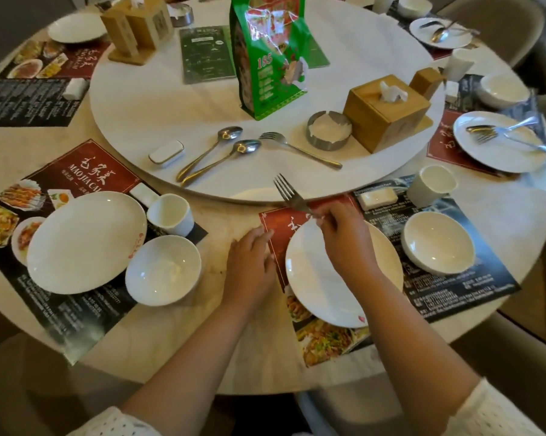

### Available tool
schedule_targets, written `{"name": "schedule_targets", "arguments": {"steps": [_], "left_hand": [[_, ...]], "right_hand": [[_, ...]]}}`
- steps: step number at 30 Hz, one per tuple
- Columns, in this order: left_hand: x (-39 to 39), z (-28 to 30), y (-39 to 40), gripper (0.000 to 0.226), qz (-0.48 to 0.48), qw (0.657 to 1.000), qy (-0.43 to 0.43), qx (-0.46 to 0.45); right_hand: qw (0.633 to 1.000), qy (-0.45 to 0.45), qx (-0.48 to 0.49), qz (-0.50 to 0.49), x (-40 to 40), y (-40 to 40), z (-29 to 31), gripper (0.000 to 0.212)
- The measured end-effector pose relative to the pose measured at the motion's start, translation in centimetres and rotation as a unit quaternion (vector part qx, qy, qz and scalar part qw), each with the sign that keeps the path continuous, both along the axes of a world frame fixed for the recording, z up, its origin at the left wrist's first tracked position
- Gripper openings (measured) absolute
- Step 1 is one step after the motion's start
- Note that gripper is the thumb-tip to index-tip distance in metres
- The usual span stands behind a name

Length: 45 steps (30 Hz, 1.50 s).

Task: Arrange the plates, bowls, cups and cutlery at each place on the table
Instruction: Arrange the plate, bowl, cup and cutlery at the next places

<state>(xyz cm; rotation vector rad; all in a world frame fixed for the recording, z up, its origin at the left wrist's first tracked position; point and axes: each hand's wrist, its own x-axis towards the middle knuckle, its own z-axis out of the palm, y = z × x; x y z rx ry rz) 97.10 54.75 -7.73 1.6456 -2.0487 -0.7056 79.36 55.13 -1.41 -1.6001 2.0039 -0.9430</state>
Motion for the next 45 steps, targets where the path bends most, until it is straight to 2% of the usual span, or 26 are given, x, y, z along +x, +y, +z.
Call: {"name": "schedule_targets", "arguments": {"steps": [3,7,12,20,29,33,37,40,45], "left_hand": [[-0.2,-0.1,2.6,0.044,-0.003,0.999,0.046,-0.003],[-0.3,-0.5,5.0,0.045,-0.018,0.999,0.044,-0.013],[-0.4,-0.5,5.7,0.046,-0.004,0.999,0.032,-0.009],[-0.6,0.1,6.2,0.047,0.001,1.0,0.023,0.006],[-0.9,0.8,5.9,0.041,0.013,1.0,0.026,-0.006],[-1.1,2.1,4.1,0.03,0.034,0.997,0.025,-0.068],[-0.2,3.9,0.0,0.018,0.072,0.993,0.021,-0.089],[1.0,5.2,-4.0,0.017,0.08,0.99,0.013,-0.111],[2.9,6.1,-11.0,0.022,0.112,0.986,0.015,-0.123]], "right_hand": [[0.997,-0.027,0.06,-0.043,-0.9,3.9,-1.2,0.016],[0.993,-0.01,0.089,-0.078,-1.5,6.7,-2.1,0.02],[0.992,0.036,0.088,-0.084,-1.4,8.4,-2.7,0.019],[0.99,0.054,0.102,-0.081,-1.4,9.1,-3.2,0.02],[0.992,0.074,0.065,-0.074,-1.4,9.2,-2.9,0.026],[0.992,0.09,-0.015,-0.086,-0.1,7.8,-1.9,0.029],[0.997,0.059,-0.047,-0.031,2.6,4.5,-1.5,0.022],[0.997,0.034,-0.069,0.002,4.9,1.7,-1.1,0.012],[0.997,0.015,-0.05,0.057,8.1,-3.8,-0.8,0.02]]}}
